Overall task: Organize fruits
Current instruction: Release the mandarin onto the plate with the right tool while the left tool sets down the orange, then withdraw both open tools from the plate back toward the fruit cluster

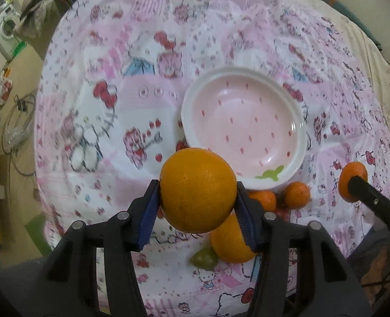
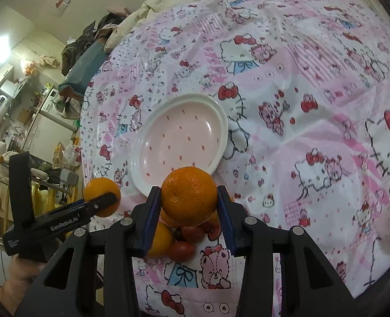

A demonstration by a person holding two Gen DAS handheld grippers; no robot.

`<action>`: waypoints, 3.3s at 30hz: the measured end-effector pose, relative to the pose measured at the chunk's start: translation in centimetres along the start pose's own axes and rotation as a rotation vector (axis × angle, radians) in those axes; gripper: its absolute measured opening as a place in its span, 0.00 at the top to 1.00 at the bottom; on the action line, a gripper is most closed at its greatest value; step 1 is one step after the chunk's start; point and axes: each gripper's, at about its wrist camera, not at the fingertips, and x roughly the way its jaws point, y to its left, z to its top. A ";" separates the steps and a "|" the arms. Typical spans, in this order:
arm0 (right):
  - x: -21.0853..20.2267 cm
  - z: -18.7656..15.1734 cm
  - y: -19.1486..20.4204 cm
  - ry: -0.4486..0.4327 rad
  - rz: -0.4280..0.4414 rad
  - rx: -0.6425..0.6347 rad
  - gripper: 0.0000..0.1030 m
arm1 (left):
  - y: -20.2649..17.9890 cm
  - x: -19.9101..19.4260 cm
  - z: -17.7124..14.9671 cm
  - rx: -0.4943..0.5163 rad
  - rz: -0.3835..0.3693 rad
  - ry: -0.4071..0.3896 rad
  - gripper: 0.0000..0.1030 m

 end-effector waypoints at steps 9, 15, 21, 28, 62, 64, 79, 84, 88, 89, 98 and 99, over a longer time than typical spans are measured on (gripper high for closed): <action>0.3 4.3 1.1 -0.015 0.004 -0.065 0.58 | -0.1 -0.5 3.1 0.044 0.018 -0.036 0.51; 2.9 6.8 0.8 0.026 -0.001 -0.081 0.58 | -1.0 1.0 5.3 0.077 0.028 -0.034 0.51; 6.3 8.9 0.4 0.075 -0.021 -0.110 0.58 | -1.4 2.9 7.1 0.090 0.024 -0.024 0.51; 11.2 10.4 0.2 0.147 -0.055 -0.156 0.58 | -1.4 4.2 8.2 0.091 0.014 -0.019 0.51; 14.0 11.2 1.1 0.129 -0.023 -0.212 0.34 | -1.4 5.9 8.7 0.098 0.055 -0.050 0.51; 12.4 11.8 0.3 0.093 -0.009 -0.152 0.34 | -2.2 6.2 8.6 0.125 0.047 -0.057 0.51; 7.6 13.0 -4.4 0.017 -0.023 0.001 0.34 | -7.6 10.5 9.7 0.291 0.135 -0.049 0.51; 7.6 13.1 -4.3 0.016 -0.025 -0.012 0.34 | -7.1 11.0 9.9 0.258 0.113 -0.033 0.50; 7.6 13.1 -4.1 0.017 -0.025 -0.010 0.34 | -6.7 11.3 10.0 0.232 0.080 -0.017 0.48; 7.6 13.2 -4.1 0.015 -0.024 -0.012 0.34 | -6.7 11.3 10.0 0.231 0.077 -0.014 0.48; 6.7 13.4 -3.8 -0.008 -0.021 -0.019 0.34 | -6.6 9.5 9.9 0.218 0.047 -0.075 0.10; 6.6 13.3 -3.6 -0.010 -0.020 -0.021 0.34 | -6.5 9.2 9.9 0.217 0.046 -0.080 0.10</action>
